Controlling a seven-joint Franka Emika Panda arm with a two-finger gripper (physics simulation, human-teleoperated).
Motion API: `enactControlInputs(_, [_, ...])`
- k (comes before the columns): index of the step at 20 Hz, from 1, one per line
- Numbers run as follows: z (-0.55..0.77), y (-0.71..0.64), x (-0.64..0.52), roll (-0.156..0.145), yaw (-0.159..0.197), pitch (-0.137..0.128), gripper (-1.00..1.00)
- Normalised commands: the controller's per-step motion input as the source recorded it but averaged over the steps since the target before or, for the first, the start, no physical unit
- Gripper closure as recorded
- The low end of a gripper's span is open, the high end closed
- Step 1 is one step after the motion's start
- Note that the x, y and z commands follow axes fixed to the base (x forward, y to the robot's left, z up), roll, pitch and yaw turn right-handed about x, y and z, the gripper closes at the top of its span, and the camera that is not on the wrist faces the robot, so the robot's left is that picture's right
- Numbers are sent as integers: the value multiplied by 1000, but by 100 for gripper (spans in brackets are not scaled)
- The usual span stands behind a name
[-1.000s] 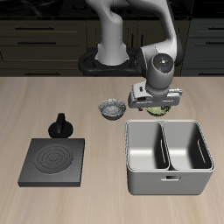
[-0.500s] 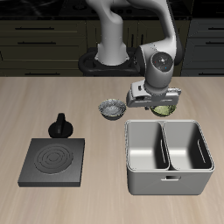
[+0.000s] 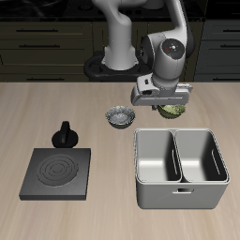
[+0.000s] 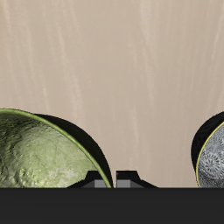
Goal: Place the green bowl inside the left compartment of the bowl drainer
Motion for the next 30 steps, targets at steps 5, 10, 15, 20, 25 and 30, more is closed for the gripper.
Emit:
enactControlInputs(5, [625, -26, 35, 2, 20, -114, 100])
enactControlInputs(10, [616, -18, 25, 20, -10, -85, 100])
enactControlInputs(15, [461, -11, -62, 10, 1, -76, 100])
enactControlInputs(20, [469, 19, -97, 17, -7, -75, 100])
enactControlInputs(25, [346, 104, -128, 25, 6, -63, 100])
enactControlInputs(30, [76, 10, -38, 15, 11, -11, 100])
